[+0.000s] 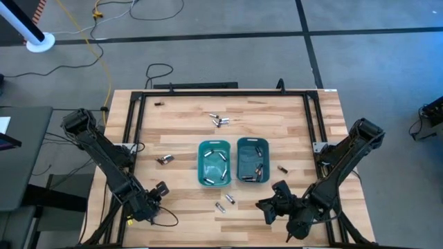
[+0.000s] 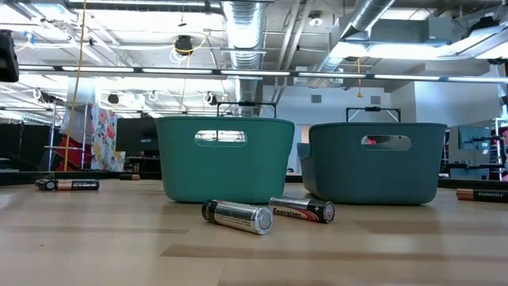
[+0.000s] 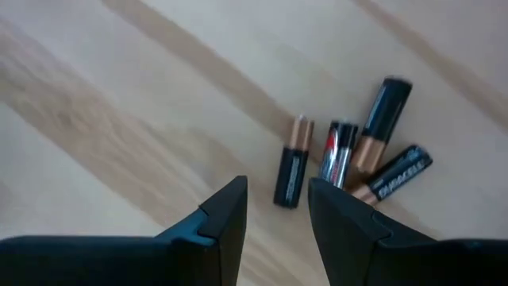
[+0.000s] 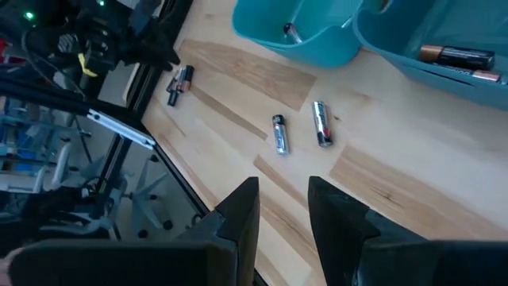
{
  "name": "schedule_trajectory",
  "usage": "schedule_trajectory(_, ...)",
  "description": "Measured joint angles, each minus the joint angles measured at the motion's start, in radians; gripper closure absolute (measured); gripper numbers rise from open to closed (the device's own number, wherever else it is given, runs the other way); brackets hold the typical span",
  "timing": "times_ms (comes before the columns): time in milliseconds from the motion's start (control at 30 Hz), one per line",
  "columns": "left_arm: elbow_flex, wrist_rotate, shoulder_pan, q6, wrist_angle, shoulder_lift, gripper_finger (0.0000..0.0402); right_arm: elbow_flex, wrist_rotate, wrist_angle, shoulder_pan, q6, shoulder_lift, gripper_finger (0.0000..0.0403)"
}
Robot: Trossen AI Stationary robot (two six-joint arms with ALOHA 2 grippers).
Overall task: Sort batteries
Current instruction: Put the black battery into the blue bin
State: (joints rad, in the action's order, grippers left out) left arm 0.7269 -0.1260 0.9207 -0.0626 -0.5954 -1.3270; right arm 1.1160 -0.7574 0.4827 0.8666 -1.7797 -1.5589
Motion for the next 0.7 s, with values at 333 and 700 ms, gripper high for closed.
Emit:
schedule_trajectory(333, -0.089, 0.016, 0.000, -0.004, 0.151, 0.000, 0.0271, 0.000, -0.004, -0.018, -0.001, 0.000, 0.000, 0.0276)
schedule_trajectory(700, -0.176, 0.021, 0.000, -0.035, 0.239, 0.000, 0.0271, 0.000, -0.004, -0.021, -0.007, -0.001, 0.000, 0.0276)
